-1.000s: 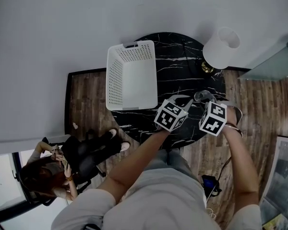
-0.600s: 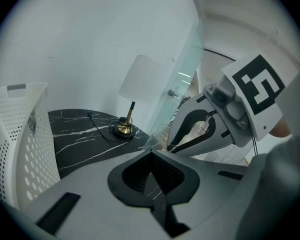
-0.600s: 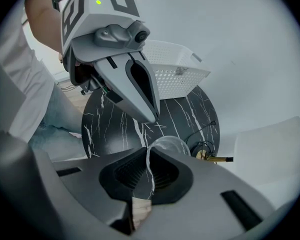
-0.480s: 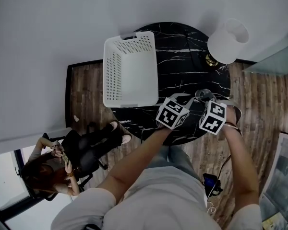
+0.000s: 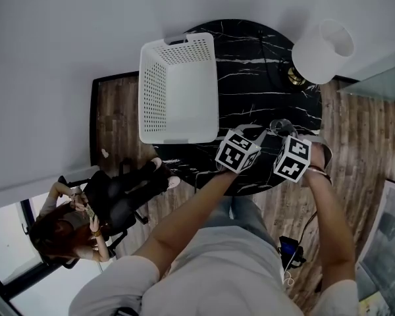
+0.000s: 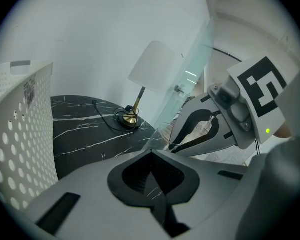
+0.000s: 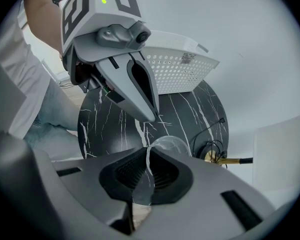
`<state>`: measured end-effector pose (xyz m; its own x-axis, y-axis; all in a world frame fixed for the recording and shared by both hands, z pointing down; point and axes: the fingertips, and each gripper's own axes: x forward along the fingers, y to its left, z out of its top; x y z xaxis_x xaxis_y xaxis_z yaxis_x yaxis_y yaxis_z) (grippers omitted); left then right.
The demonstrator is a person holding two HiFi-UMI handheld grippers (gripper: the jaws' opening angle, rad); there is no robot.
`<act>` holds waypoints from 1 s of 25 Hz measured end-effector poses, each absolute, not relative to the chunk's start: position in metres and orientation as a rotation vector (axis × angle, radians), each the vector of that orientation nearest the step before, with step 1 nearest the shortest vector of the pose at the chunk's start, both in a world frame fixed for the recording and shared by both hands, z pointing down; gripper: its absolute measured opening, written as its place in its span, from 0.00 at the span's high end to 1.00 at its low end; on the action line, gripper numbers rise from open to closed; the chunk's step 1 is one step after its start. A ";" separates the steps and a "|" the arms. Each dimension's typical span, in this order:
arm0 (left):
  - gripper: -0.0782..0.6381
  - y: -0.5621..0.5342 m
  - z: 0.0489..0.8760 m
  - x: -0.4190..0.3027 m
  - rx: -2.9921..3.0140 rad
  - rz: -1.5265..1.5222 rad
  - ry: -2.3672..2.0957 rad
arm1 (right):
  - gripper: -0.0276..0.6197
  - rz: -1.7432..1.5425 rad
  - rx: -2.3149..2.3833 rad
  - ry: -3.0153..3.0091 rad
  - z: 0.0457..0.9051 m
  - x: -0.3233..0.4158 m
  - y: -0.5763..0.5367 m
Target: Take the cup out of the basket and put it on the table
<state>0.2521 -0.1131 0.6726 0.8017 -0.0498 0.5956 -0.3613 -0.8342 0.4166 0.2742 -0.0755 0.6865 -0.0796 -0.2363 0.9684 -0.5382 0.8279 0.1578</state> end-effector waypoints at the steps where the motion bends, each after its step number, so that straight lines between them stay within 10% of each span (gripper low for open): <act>1: 0.88 -0.113 0.675 0.252 2.458 0.793 -0.306 | 0.92 0.277 0.612 -1.663 0.689 0.274 -0.076; 25: 0.88 -0.113 0.714 0.246 2.369 0.803 -0.318 | 0.92 0.313 0.579 -1.675 0.728 0.270 -0.074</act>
